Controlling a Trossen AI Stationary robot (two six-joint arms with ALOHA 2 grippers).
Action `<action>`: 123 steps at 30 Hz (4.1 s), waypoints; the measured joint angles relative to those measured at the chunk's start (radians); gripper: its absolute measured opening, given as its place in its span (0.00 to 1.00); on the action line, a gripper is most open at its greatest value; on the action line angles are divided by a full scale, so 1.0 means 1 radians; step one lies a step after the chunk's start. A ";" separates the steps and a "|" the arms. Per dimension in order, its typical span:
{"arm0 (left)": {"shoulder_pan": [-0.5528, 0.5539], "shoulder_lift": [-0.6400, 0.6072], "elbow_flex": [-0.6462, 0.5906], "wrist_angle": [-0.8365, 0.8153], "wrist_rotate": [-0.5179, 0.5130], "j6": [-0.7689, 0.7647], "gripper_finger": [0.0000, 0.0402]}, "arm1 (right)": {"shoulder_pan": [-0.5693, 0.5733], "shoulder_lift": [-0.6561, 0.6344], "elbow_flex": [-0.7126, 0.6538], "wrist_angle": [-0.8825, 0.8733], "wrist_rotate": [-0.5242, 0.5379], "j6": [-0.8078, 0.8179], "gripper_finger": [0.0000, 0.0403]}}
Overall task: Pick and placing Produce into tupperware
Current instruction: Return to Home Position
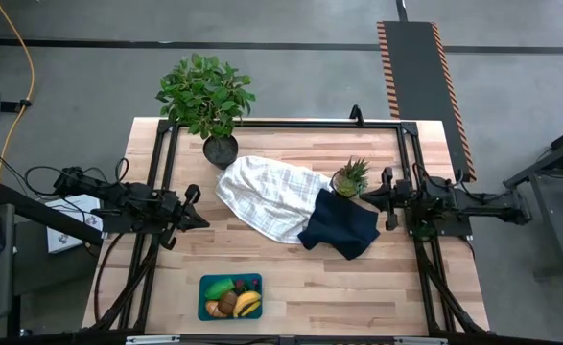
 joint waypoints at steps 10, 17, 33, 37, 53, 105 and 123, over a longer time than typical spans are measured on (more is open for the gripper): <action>0.000 0.000 0.000 0.000 0.000 0.000 0.00 | -0.001 0.022 0.000 -0.003 0.002 0.002 0.00; 0.000 0.000 0.000 0.000 0.000 0.000 0.00 | -0.001 0.027 -0.001 -0.002 0.005 0.001 0.00; 0.000 0.000 0.000 0.000 0.000 0.000 0.00 | -0.001 0.027 -0.001 -0.002 0.005 0.002 0.00; 0.000 0.000 0.000 0.000 0.000 0.000 0.00 | -0.001 0.027 -0.001 -0.002 0.005 0.002 0.00; 0.000 0.007 -0.001 -0.001 0.000 0.000 0.00 | -0.001 0.027 -0.002 -0.002 0.005 0.002 0.00; 0.255 -0.011 -0.001 -0.001 0.007 0.000 0.00 | -0.001 0.027 -0.002 -0.002 0.005 0.002 0.00; 0.255 -0.011 0.000 -0.001 0.007 0.000 0.00 | -0.001 0.027 -0.002 -0.002 0.005 0.002 0.00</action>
